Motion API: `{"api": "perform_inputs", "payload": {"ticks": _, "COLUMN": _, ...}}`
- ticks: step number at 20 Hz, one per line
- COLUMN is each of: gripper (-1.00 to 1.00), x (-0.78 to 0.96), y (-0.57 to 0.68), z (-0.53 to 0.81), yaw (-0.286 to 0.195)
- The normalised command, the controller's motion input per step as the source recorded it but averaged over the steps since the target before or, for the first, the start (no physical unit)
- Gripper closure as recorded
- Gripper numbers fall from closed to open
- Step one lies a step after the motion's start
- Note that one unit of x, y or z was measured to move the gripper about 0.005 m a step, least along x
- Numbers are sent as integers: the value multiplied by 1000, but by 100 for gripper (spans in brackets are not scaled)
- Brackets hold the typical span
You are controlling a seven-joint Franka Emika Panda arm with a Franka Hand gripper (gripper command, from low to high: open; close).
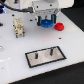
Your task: Insert the blue gear onto the right peg, followed by the red gear
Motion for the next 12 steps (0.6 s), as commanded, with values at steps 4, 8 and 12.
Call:
{"api": "perform_inputs", "payload": {"ticks": 4, "gripper": 100, "x": 834, "y": -39, "z": 439, "yaw": 0}}
{"api": "perform_inputs", "payload": {"ticks": 8, "gripper": 100, "x": 819, "y": -10, "z": 431, "yaw": 0}}
{"api": "perform_inputs", "payload": {"ticks": 12, "gripper": 100, "x": 806, "y": -53, "z": 429, "yaw": 0}}
